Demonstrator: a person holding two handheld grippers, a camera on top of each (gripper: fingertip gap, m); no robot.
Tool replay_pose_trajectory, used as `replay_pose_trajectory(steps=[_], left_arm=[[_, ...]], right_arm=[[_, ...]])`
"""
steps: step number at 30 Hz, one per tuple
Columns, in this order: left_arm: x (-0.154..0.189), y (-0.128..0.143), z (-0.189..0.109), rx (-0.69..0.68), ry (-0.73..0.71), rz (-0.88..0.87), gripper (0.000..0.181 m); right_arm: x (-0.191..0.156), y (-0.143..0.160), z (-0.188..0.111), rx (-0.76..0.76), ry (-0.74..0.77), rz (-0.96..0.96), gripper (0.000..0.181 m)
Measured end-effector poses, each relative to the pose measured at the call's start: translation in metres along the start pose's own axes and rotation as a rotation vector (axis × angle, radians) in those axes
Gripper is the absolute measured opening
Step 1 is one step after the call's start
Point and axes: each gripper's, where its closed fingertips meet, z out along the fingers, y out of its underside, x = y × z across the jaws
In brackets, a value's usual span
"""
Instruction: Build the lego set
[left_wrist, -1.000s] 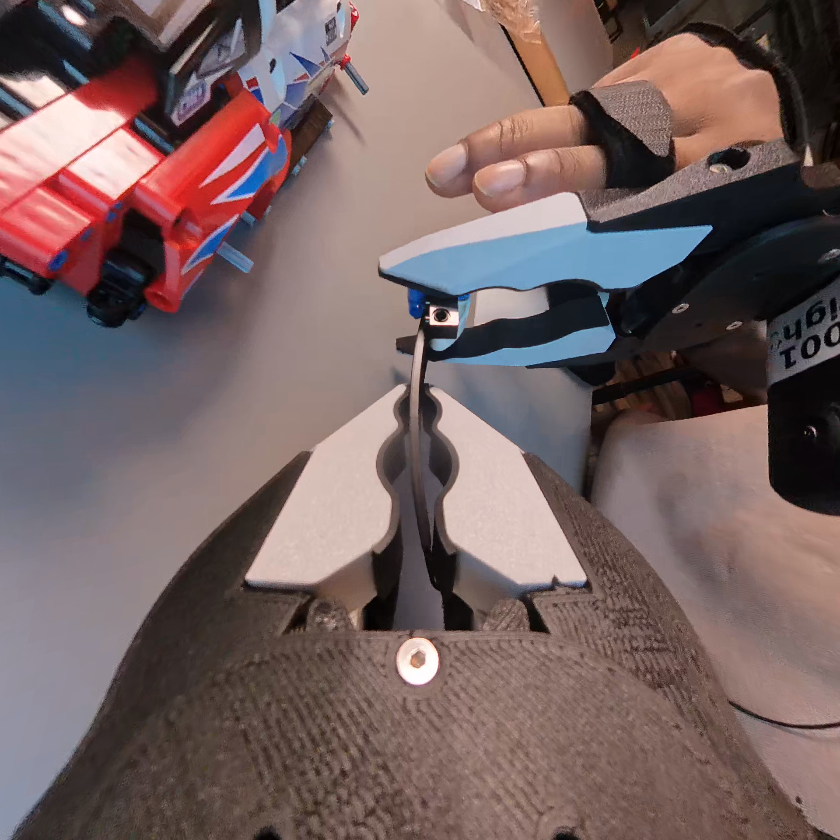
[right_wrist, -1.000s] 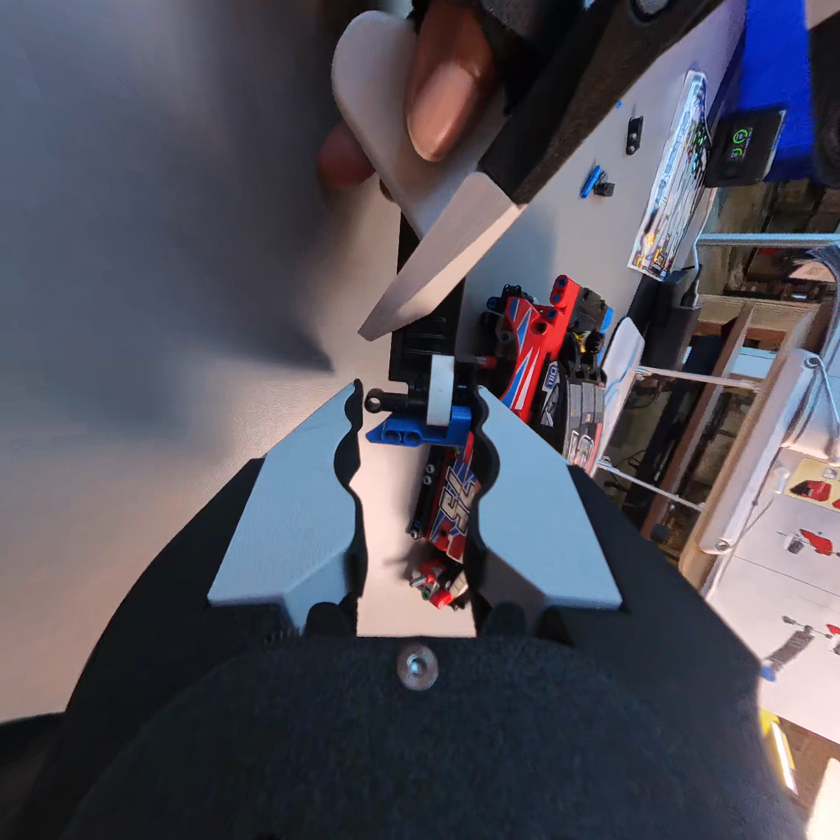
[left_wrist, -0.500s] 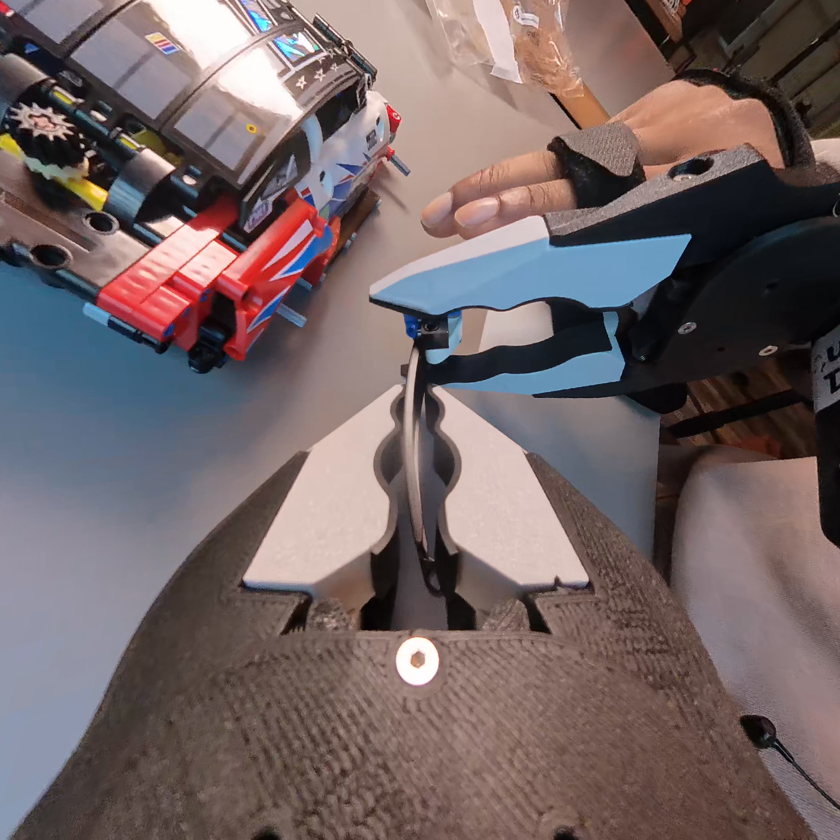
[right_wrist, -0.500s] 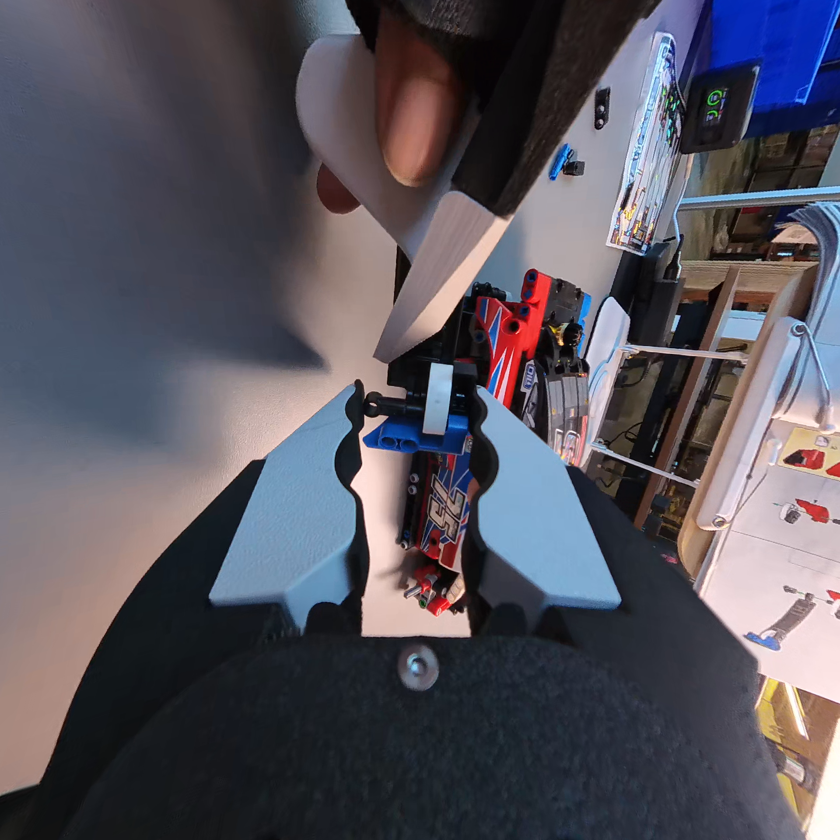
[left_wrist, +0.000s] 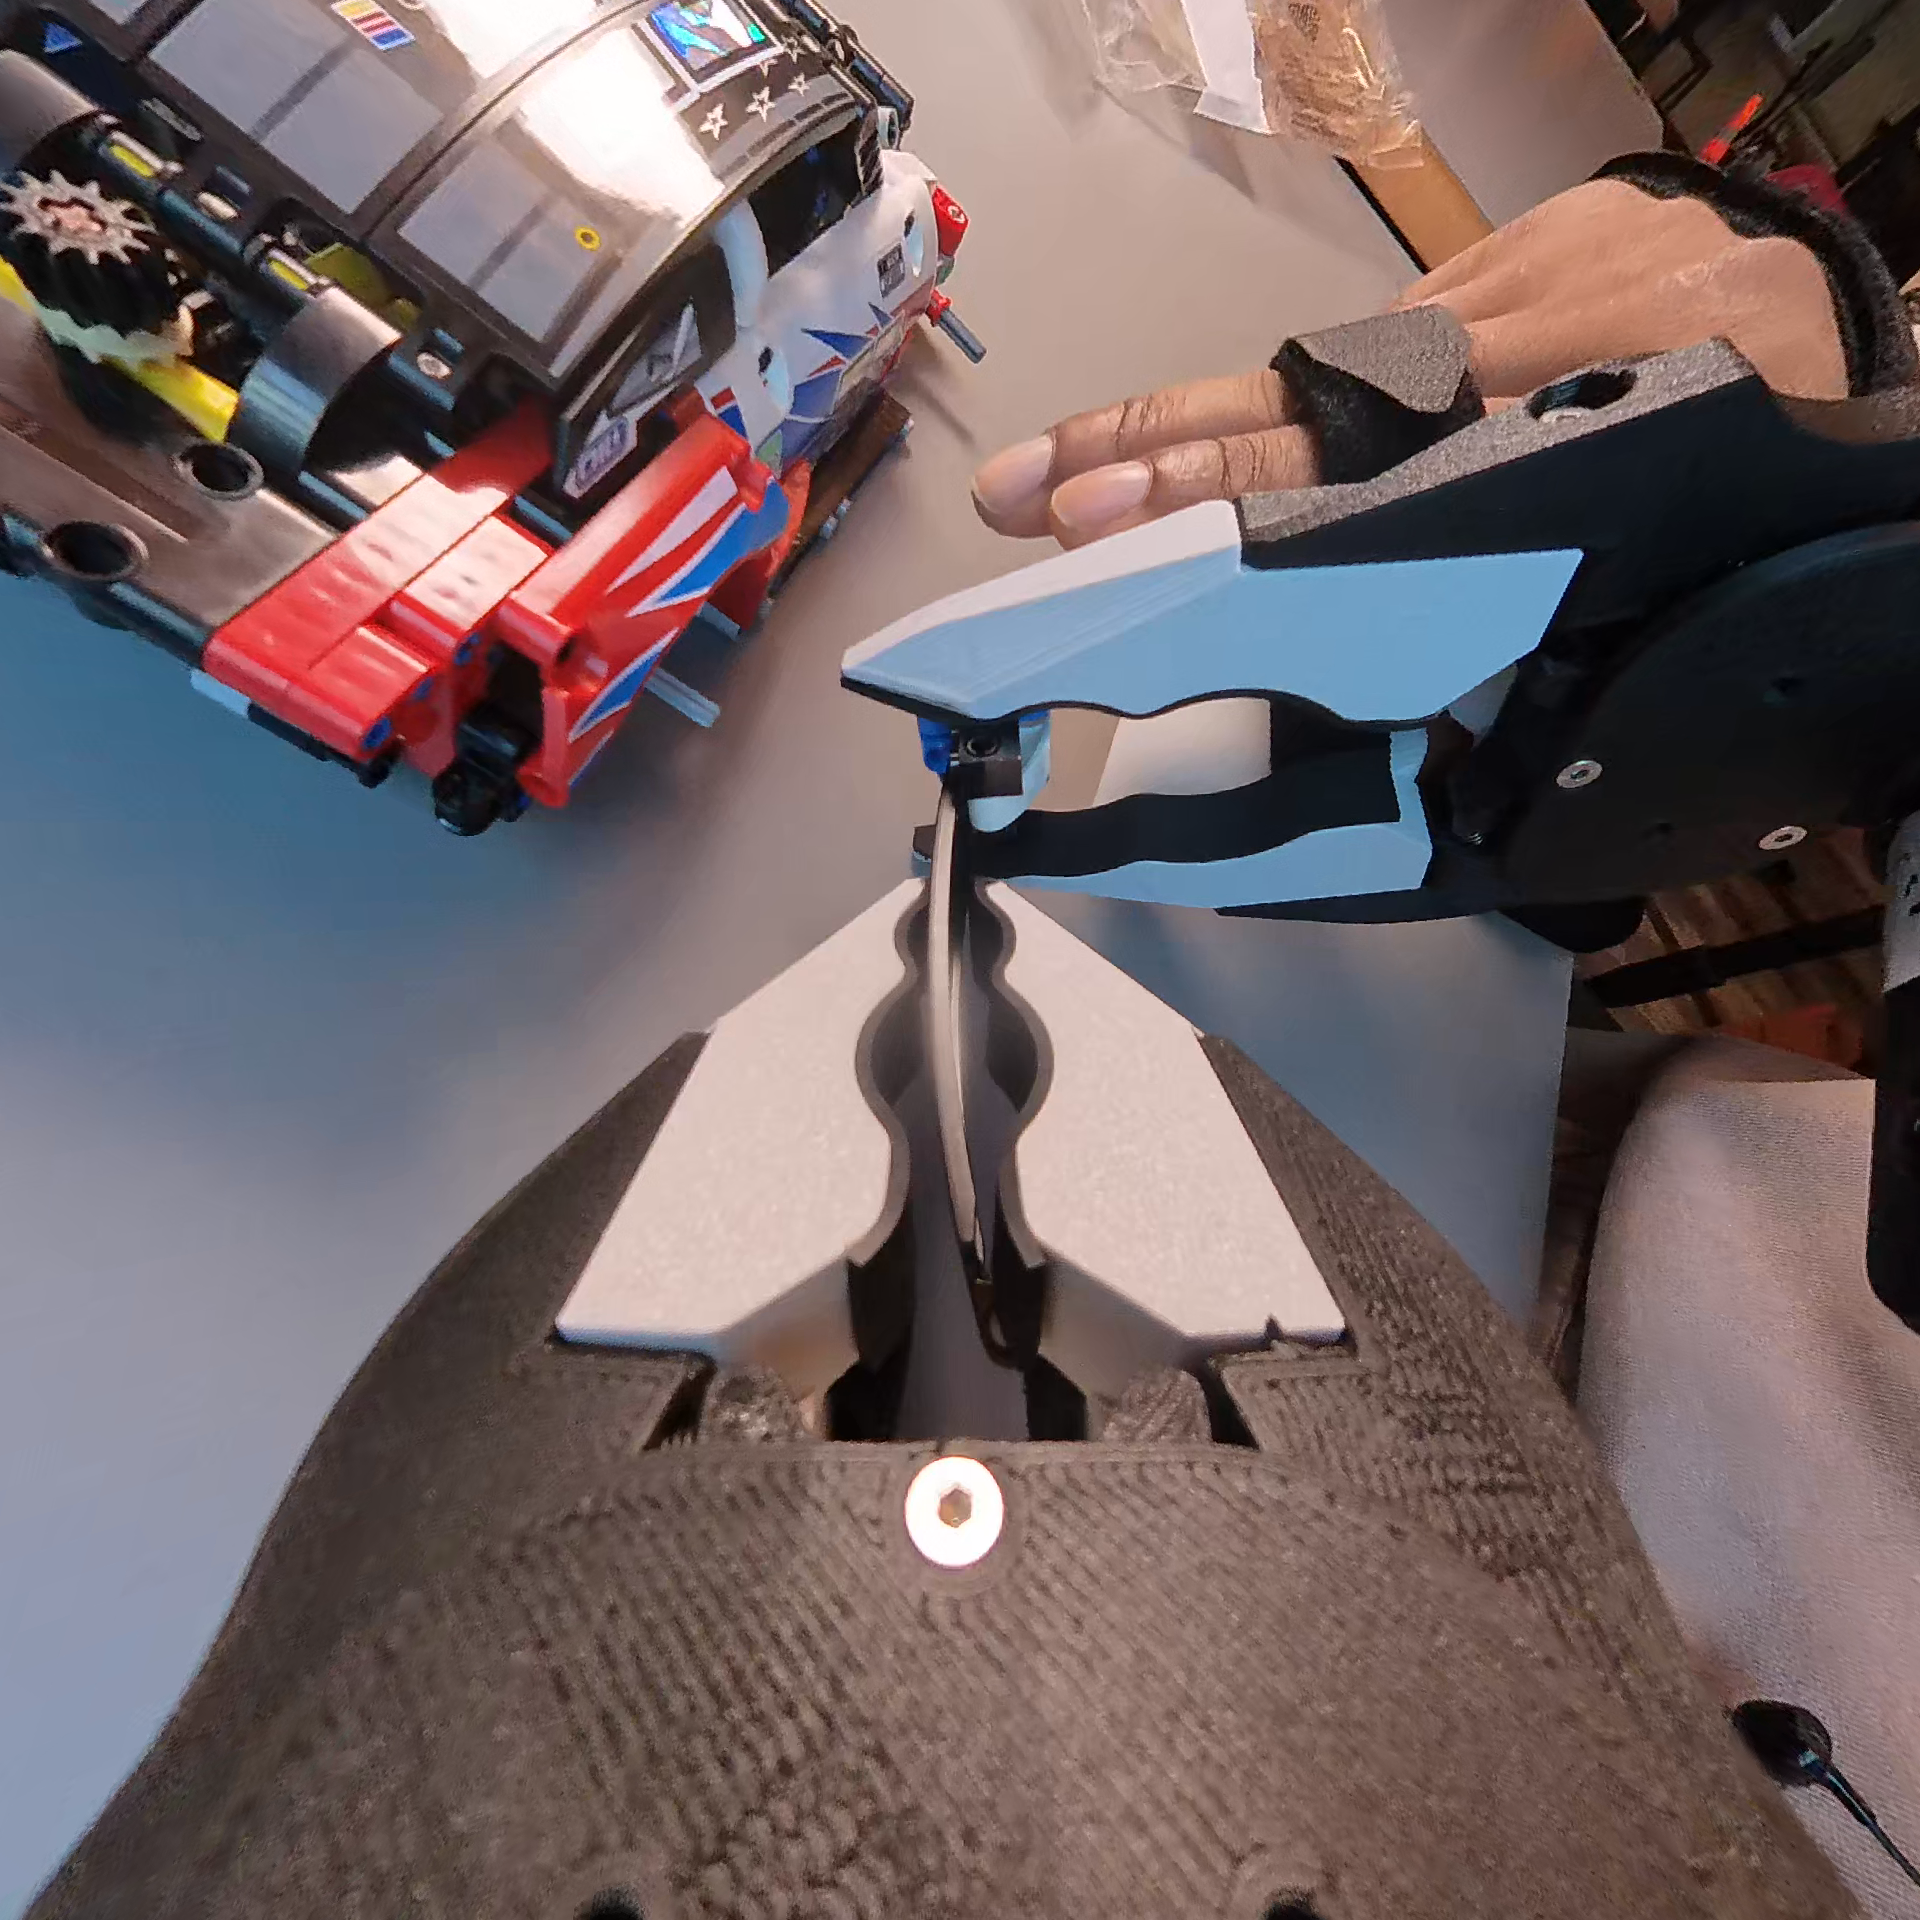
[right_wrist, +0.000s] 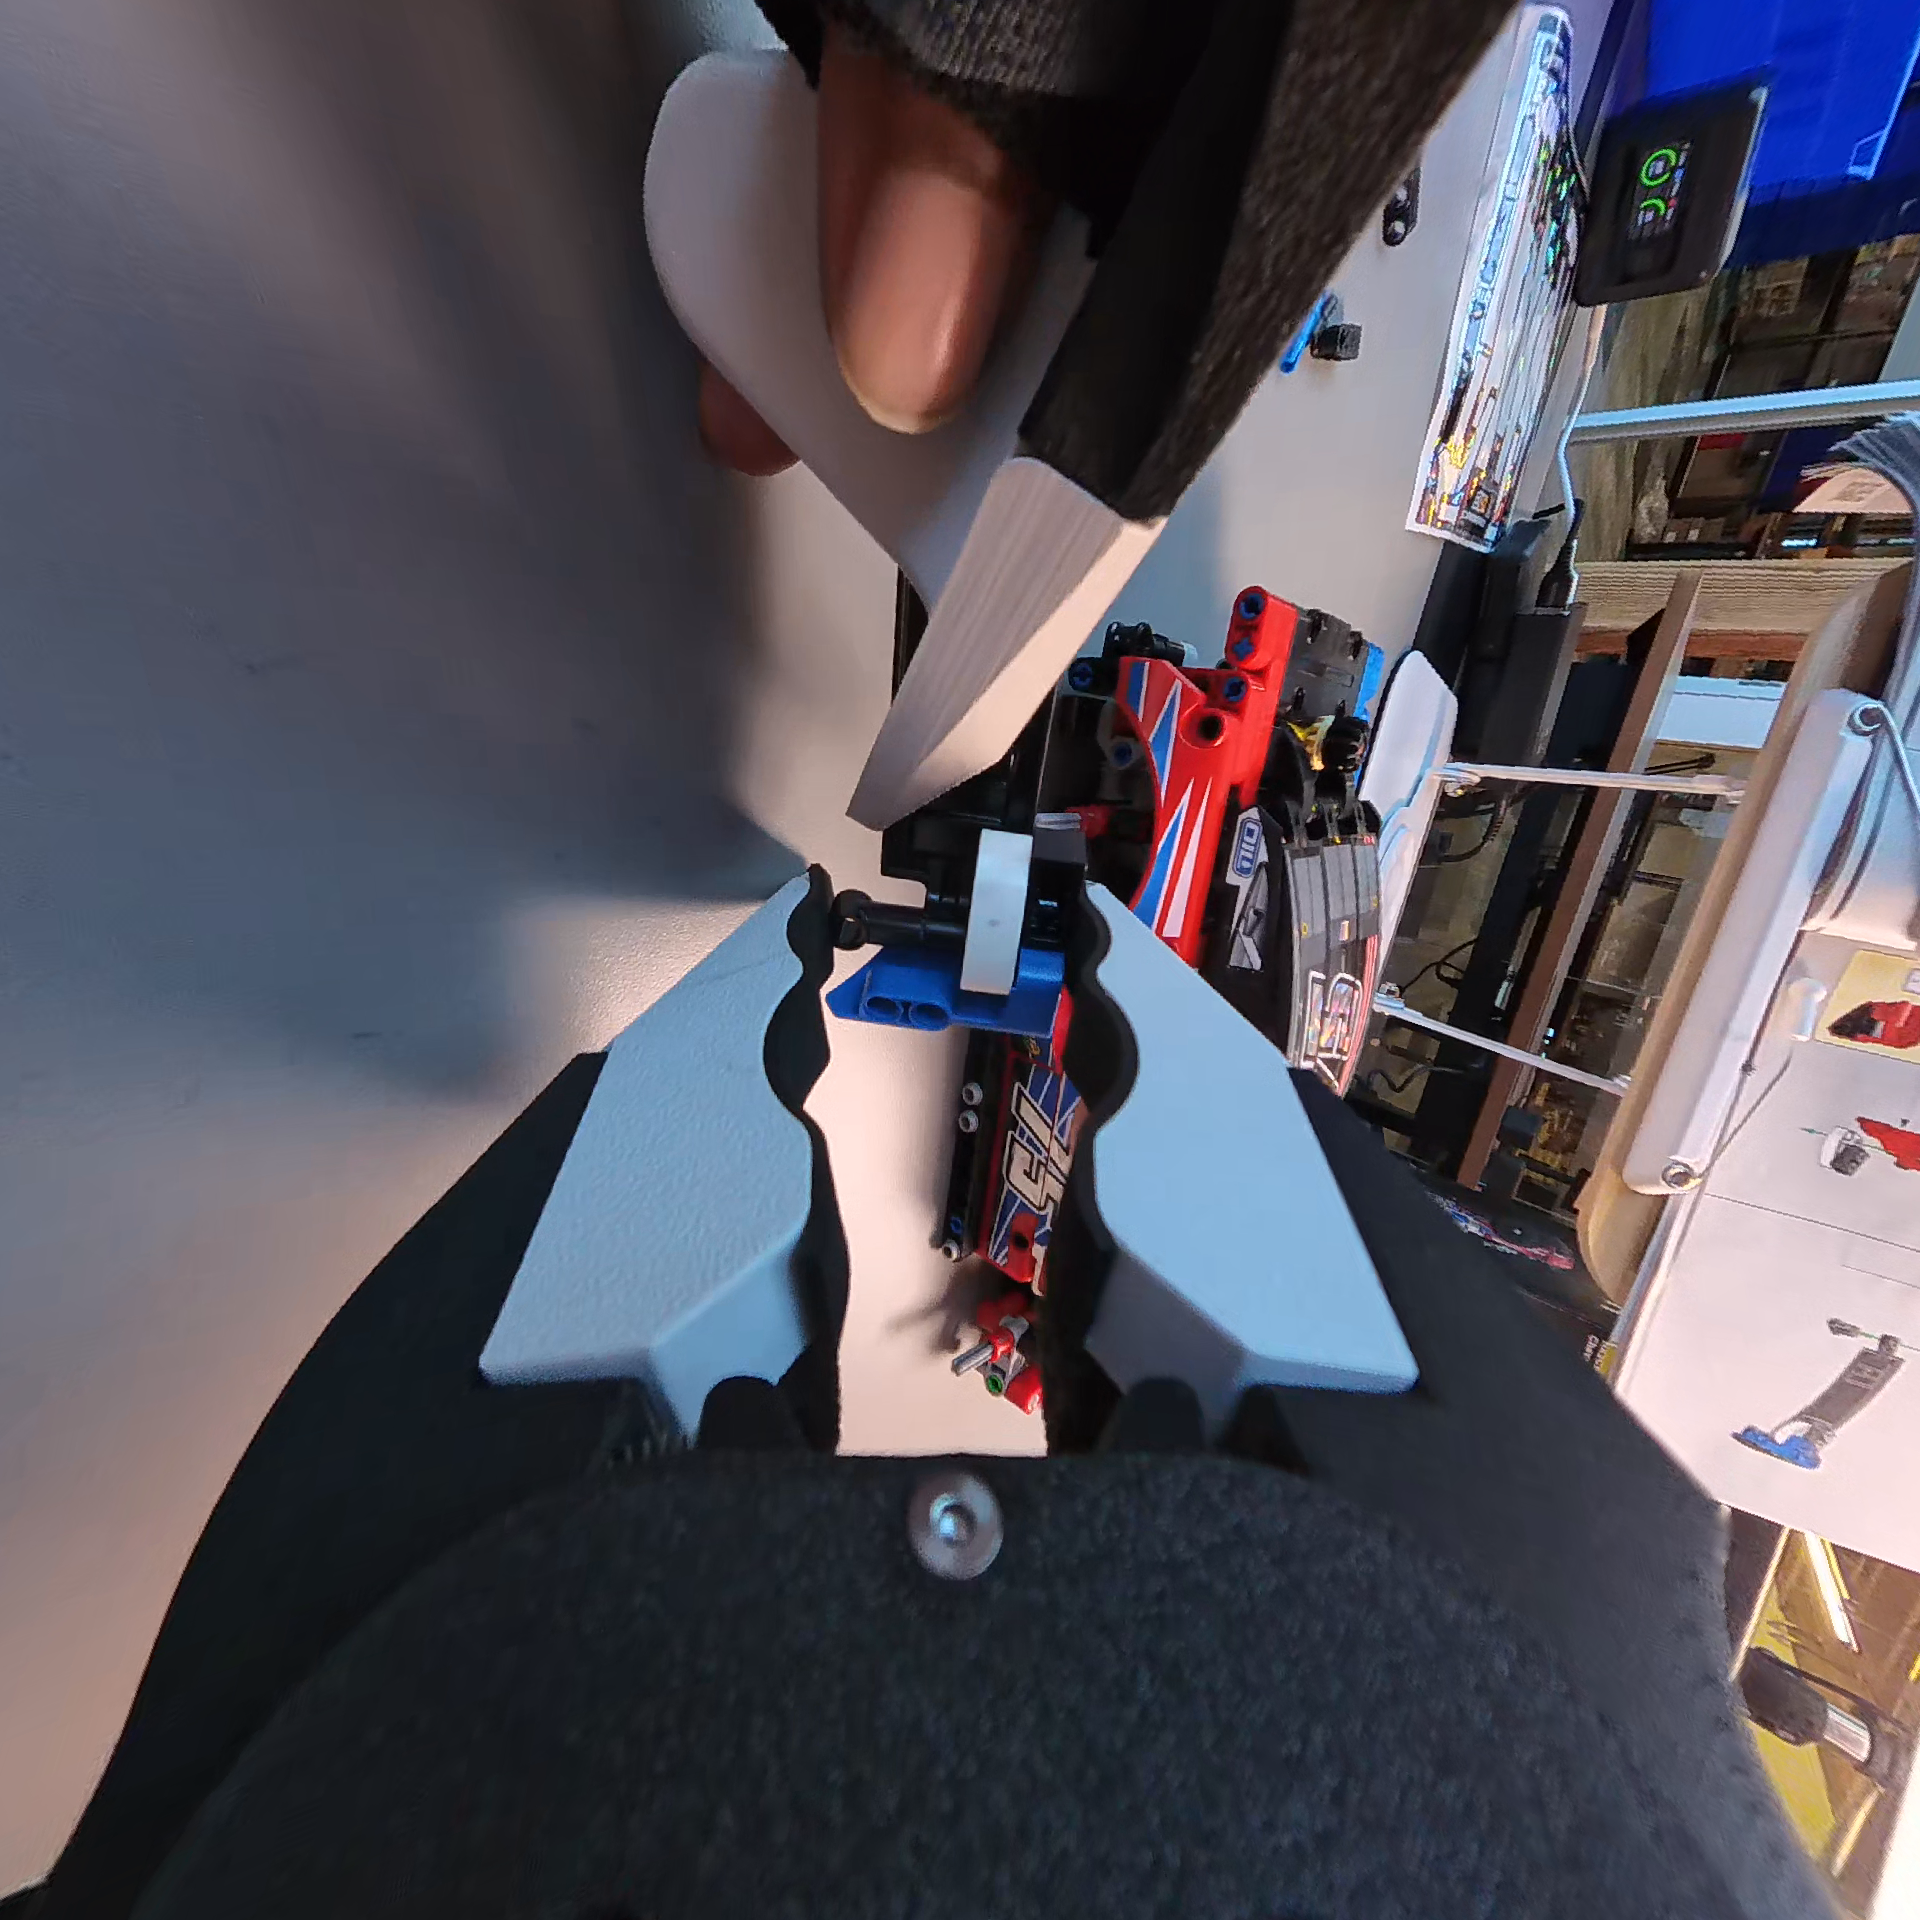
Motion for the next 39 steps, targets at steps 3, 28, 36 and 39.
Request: replay_pose_trajectory(steps=[3, 28, 36, 39], left_arm=[[0.000, 0.000, 0.000, 0.003, 0.010, -0.003, 0.003], [0.038, -0.067, -0.065, 0.514, 0.543, -0.241, 0.001], [0.035, -0.067, -0.062, 0.513, 0.495, -0.239, 0.000], [0.034, -0.066, -0.061, 0.513, 0.468, -0.239, 0.001]], right_arm=[[0.000, 0.000, 0.000, 0.000, -0.002, 0.011, 0.042], [0.072, -0.035, -0.079, 1.196, -0.468, 1.681, 0.011], [0.075, -0.032, -0.076, 1.173, -0.338, 1.622, 0.004], [0.075, -0.030, -0.073, 1.120, -0.223, 1.553, 0.005]])
